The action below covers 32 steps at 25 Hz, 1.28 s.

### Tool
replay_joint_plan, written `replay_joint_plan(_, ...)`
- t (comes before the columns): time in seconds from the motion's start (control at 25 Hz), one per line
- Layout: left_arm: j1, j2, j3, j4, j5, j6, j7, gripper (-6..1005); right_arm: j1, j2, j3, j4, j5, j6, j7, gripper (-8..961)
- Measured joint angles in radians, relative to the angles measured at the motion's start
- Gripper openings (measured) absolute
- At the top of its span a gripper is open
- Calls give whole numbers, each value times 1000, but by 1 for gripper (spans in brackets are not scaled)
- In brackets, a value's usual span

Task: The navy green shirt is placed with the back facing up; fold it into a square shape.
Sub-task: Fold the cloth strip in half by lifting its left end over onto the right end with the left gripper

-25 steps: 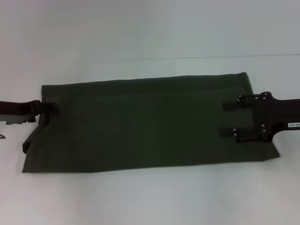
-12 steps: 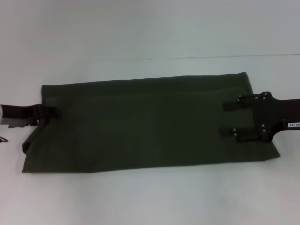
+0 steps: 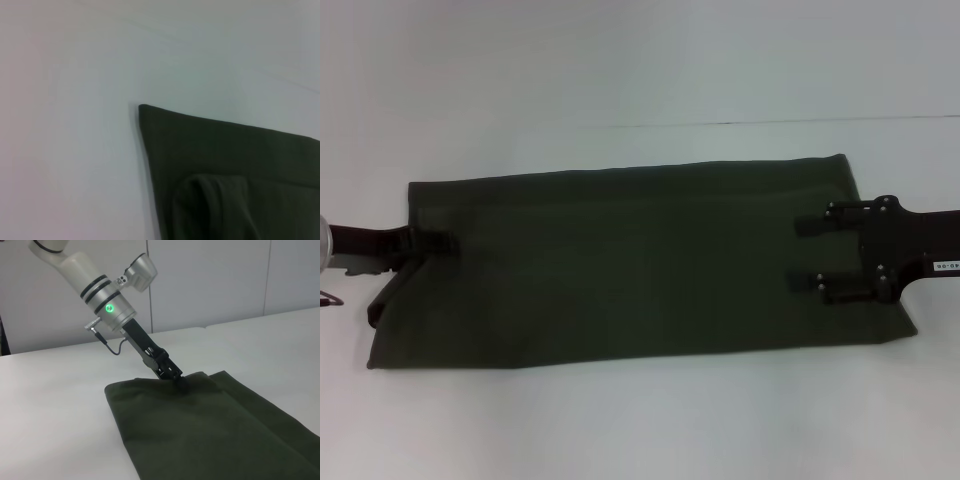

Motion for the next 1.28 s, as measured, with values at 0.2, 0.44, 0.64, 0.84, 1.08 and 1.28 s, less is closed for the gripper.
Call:
replay_joint_plan(0.2, 0, 2, 0, 0, 0, 21, 0, 876, 0, 0, -4, 0, 0, 0, 0, 766)
replay_joint_plan(0.44, -6, 6, -2, 2, -4, 58, 0, 876, 1, 0, -9, 0, 0, 2, 0, 765)
replay_joint_plan(0.64, -10, 8, -2, 6, -7, 70, -2, 875, 1, 0, -11, 0, 0, 4, 0, 765)
replay_joint_plan(0.84, -13, 9, -4, 5, -7, 70, -4, 875, 2, 0, -11, 0, 0, 5, 0, 765)
replay_joint_plan(1.08, -13, 9, -3, 5, -4, 70, -4, 875, 3, 1, -11, 0, 0, 5, 0, 765)
replay_joint_plan(1.28, -14, 9, -4, 5, -3, 70, -3, 874, 3, 2, -11, 0, 0, 5, 0, 766)
